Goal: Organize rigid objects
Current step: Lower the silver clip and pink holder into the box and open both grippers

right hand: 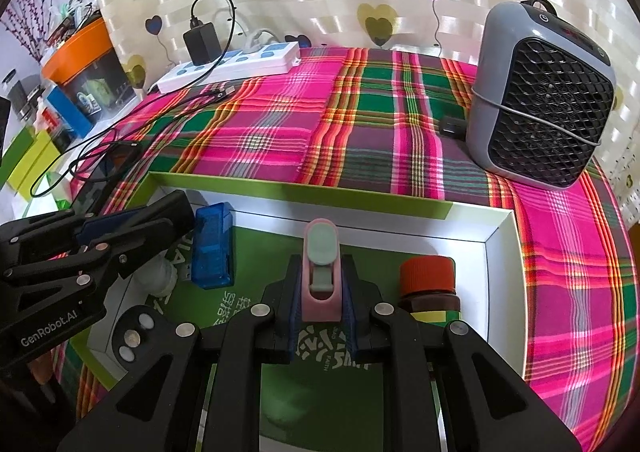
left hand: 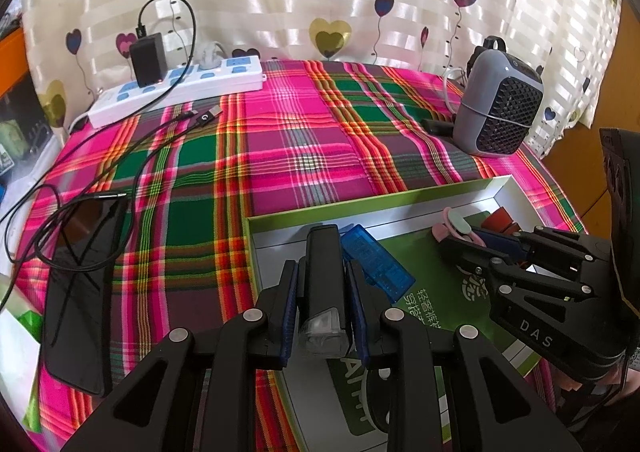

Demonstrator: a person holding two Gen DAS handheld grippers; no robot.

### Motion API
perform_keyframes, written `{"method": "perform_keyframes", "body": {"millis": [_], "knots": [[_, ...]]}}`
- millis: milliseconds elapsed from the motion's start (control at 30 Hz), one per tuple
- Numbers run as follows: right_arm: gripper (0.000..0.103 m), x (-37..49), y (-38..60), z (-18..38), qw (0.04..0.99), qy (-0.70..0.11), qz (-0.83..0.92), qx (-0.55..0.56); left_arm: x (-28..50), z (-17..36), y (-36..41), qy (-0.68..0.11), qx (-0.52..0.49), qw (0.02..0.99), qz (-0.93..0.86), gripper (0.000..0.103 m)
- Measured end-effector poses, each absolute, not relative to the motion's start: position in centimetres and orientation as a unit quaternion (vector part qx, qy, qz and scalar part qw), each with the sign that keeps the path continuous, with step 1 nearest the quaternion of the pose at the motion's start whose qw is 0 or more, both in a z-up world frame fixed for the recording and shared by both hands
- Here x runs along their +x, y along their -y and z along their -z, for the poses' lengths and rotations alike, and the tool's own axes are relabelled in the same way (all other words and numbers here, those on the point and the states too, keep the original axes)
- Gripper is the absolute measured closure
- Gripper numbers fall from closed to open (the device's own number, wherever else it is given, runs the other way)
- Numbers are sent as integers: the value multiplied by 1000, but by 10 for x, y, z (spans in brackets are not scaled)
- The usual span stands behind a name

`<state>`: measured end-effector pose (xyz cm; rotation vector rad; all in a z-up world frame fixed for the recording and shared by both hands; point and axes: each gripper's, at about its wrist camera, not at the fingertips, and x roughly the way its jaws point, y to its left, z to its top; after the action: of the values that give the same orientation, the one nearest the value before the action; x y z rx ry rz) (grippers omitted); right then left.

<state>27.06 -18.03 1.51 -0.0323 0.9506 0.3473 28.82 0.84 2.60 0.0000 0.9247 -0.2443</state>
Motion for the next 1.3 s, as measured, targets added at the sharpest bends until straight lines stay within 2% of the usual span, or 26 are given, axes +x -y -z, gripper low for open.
{"method": "perform_keyframes", "body": {"millis": [400, 533, 900, 1000, 1300], "knots": [[84, 271, 180, -14, 876, -456, -156, -16, 286, -22, -4, -449, 5, 886, 119, 79], [73, 270, 181, -14, 876, -456, -155, -17, 286, -23, -4, -448, 5, 886, 120, 78], [71, 269, 181, -14, 877, -456, -155, -14, 282, -22, -1, -447, 8, 886, 125, 72], [54, 269, 182, -14, 877, -454, -155, -8, 281, -22, 0, -447, 10, 886, 126, 70], [54, 265, 182, -15, 877, -455, -155, -1, 274, -27, 0, -439, 18, 889, 125, 67]]}}
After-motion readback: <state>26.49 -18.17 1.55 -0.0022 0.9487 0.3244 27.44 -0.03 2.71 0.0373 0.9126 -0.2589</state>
